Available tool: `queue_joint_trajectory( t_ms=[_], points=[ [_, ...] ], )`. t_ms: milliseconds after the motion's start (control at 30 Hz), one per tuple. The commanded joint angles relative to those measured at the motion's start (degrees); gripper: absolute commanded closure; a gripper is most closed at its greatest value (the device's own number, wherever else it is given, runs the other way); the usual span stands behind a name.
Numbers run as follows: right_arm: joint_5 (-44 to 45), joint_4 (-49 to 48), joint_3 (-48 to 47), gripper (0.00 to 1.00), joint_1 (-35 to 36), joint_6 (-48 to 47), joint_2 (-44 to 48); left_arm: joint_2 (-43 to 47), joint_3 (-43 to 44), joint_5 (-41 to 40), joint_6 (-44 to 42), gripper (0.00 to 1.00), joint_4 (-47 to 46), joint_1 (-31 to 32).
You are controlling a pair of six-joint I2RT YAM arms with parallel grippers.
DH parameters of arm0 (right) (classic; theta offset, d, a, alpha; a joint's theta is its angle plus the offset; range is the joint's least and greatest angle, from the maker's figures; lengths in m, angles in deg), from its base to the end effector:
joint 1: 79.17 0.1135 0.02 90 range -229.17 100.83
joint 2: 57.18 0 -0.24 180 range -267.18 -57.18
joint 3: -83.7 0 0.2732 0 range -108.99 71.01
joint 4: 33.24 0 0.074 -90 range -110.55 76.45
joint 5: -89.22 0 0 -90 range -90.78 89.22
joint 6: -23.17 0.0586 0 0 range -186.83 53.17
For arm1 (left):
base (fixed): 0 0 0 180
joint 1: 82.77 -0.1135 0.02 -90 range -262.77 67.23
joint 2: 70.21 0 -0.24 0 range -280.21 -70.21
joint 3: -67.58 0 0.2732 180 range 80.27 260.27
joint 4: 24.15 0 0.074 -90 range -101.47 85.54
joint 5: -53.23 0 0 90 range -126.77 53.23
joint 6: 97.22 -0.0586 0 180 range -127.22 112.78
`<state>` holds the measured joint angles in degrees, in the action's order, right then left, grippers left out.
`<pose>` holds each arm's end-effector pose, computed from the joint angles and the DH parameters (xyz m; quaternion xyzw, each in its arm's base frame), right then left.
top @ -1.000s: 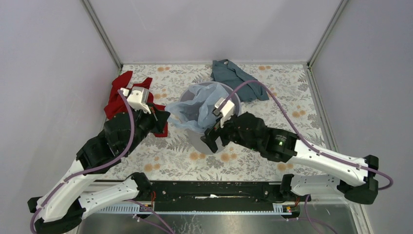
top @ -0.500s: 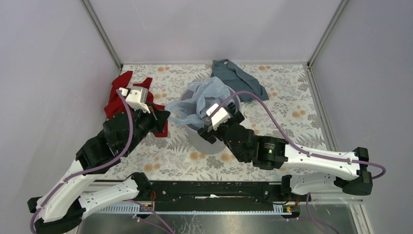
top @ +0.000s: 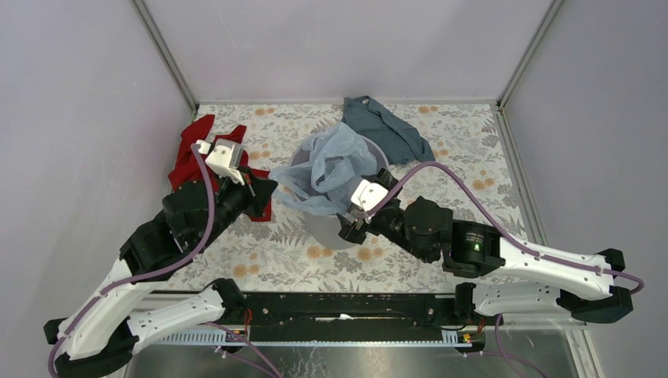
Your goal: Put the trash bags into the trash bin
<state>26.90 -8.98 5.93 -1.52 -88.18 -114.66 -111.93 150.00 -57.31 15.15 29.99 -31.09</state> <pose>0.0849 0.2607 0.4019 -0.4339 0.5852 0.1583 0.6666 0.1236 -0.1232 0.4214 0.0886 0.7752 -0.2553 0.5709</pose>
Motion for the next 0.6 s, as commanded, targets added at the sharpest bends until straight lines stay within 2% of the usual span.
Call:
queue_joint_trajectory(
  t_ms=[0,267,333,567],
  points=[
    [4.18,-5.15,-0.34,0.0,0.18,-4.31,-1.55,1.76,0.02,2.89,-3.47,1.0,-2.95,0.09],
    [1.16,-11.07,-1.39,0.0,-0.81,-12.25,-9.65,0.89,0.89,3.68,-3.27,1.0,-1.99,0.06],
    [0.56,-13.66,-2.28,0.05,-2.41,-12.13,-12.18,0.81,0.64,3.86,-2.99,1.0,-2.01,0.09],
    [7.77,-26.43,1.43,0.06,-5.18,-12.95,-15.0,1.94,-0.6,3.68,-2.51,1.0,-1.82,0.03]
  ],
)
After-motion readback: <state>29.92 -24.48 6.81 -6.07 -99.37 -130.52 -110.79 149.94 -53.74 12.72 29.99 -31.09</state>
